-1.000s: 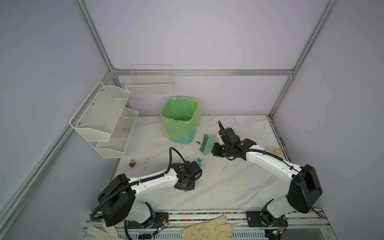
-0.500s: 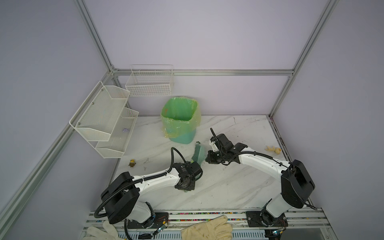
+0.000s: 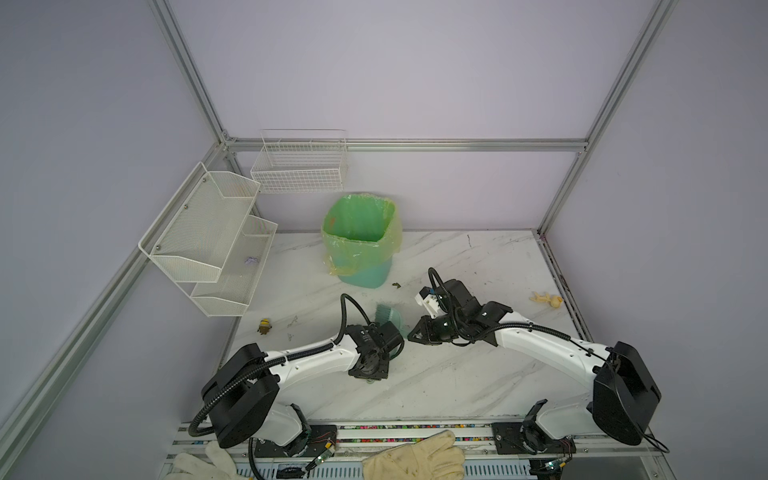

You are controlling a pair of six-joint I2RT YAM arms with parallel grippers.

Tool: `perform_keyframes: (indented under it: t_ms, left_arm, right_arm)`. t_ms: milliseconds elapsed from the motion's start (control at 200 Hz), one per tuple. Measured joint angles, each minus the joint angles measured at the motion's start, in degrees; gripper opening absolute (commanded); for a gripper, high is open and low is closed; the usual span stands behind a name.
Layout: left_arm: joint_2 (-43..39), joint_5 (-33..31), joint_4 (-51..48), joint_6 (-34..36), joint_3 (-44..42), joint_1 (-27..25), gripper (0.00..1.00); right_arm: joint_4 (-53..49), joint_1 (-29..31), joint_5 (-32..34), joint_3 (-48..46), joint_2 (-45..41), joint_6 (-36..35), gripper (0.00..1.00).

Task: Sweep away the paper scraps from the table
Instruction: 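Brush the blue and lime scraps into the dustpan with the right gripper, then lift the brush away from the dustpan with the right gripper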

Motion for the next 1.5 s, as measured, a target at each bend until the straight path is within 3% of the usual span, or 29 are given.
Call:
perform_keyframes:
  t_ms: [555, 770, 1100, 1500]
  left_arm:
    - [0.0, -1.4, -1.0, 0.0, 0.0, 0.0, 0.00]
    - [0.0, -1.6, -1.2, 0.0, 0.1, 0.3, 0.00]
    - [0.0, -1.7, -1.2, 0.0, 0.1, 0.4, 0.00]
    - [-2.7, -1.7, -1.2, -0.2, 0.1, 0.4, 0.00]
  right_arm:
    - [-0.1, -1.0, 3.8, -0.8, -1.4, 2.6, 0.00]
    - [-1.0, -1.0, 5.8, -6.0, -7.3, 2.8, 0.00]
    - [-6.8, -1.0, 11.6, -5.8, -15.4, 2.1, 0.00]
    - [-2.7, -1.1, 8.0, -3.6, -13.5, 3.3, 0.00]
